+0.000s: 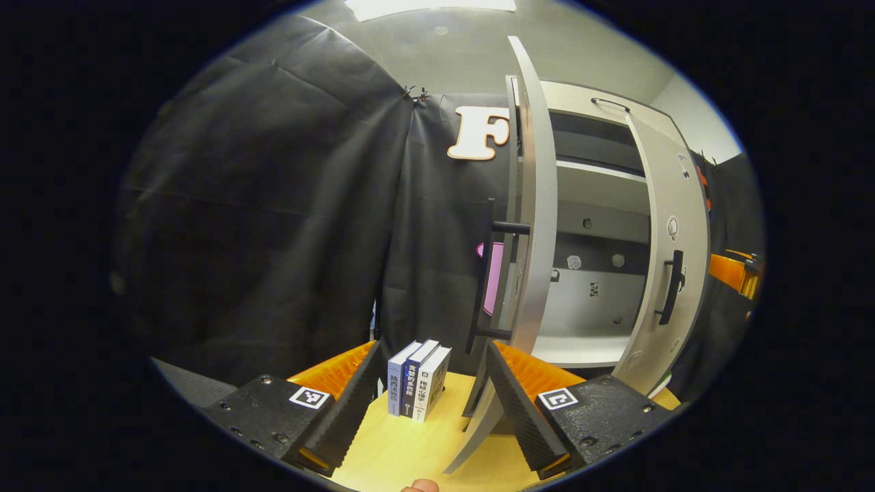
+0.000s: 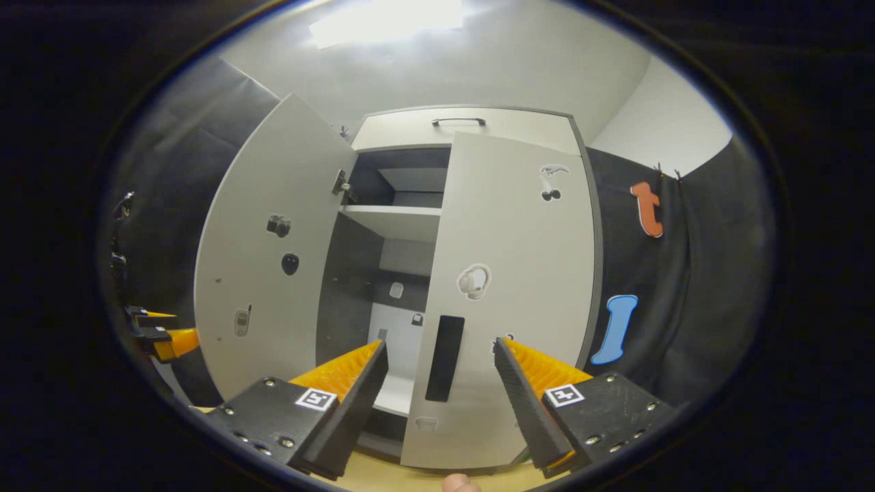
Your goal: Grasp the bottle in the cabinet with the left hand and place it on the coaster, then close the right door with the right hand and the left door with the left hand.
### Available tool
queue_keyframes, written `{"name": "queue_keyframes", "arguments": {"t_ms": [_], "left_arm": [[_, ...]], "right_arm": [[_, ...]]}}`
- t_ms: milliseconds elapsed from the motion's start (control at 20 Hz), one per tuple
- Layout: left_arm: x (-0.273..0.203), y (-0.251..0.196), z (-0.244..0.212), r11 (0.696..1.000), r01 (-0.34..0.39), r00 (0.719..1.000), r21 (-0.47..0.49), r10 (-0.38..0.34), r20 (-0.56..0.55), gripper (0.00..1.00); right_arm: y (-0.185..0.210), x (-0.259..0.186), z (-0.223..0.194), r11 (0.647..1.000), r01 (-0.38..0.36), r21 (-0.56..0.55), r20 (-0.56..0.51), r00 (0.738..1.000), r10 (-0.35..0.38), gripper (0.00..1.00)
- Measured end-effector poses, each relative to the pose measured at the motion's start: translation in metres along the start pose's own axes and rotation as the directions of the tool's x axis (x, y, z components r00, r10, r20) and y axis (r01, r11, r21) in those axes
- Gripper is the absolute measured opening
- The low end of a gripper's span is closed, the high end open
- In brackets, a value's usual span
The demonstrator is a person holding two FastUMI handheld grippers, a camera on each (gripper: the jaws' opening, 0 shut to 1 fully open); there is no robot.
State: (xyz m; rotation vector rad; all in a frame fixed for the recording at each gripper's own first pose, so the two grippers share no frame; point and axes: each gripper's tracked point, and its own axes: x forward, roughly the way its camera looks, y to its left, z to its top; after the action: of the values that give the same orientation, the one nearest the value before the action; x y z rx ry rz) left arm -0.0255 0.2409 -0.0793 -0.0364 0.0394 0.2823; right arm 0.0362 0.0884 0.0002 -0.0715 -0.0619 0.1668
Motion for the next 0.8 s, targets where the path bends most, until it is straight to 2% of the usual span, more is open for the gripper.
{"name": "queue_keyframes", "arguments": {"t_ms": [50, 100, 200, 350, 400, 550, 800], "left_arm": [[0.001, 0.001, -0.001, 1.000, -0.004, 1.000, 0.003, 0.004, 0.000, 0.95], [0.003, 0.002, -0.003, 1.000, -0.008, 1.000, 0.005, 0.008, -0.003, 0.91], [0.004, 0.003, -0.007, 1.000, -0.006, 1.000, 0.009, 0.006, -0.014, 0.91], [0.006, -0.007, -0.007, 0.999, 0.040, 0.999, 0.016, -0.039, -0.012, 0.89], [0.005, -0.010, -0.006, 0.998, 0.050, 0.999, 0.024, -0.049, -0.012, 0.94], [0.003, -0.022, -0.006, 0.996, 0.083, 0.996, 0.040, -0.083, -0.014, 0.94], [0.000, -0.052, -0.012, 0.992, 0.126, 0.992, 0.004, -0.126, -0.016, 0.94]], "right_arm": [[0.000, 0.000, -0.001, 1.000, 0.000, -0.002, -0.002, 1.000, 0.000, 0.95], [0.001, 0.000, -0.002, 1.000, 0.000, -0.002, -0.005, 1.000, 0.000, 0.95], [0.001, 0.001, -0.006, 1.000, 0.000, -0.003, -0.014, 1.000, 0.000, 0.95], [0.001, 0.003, -0.010, 1.000, 0.003, 0.000, -0.026, 1.000, -0.003, 0.95], [0.000, 0.005, -0.012, 1.000, 0.001, 0.004, -0.029, 1.000, -0.001, 0.95], [0.003, 0.008, -0.013, 1.000, -0.011, 0.013, -0.032, 0.999, 0.012, 0.95], [0.003, 0.008, -0.015, 1.000, -0.025, 0.006, -0.032, 0.999, 0.025, 0.95]]}}
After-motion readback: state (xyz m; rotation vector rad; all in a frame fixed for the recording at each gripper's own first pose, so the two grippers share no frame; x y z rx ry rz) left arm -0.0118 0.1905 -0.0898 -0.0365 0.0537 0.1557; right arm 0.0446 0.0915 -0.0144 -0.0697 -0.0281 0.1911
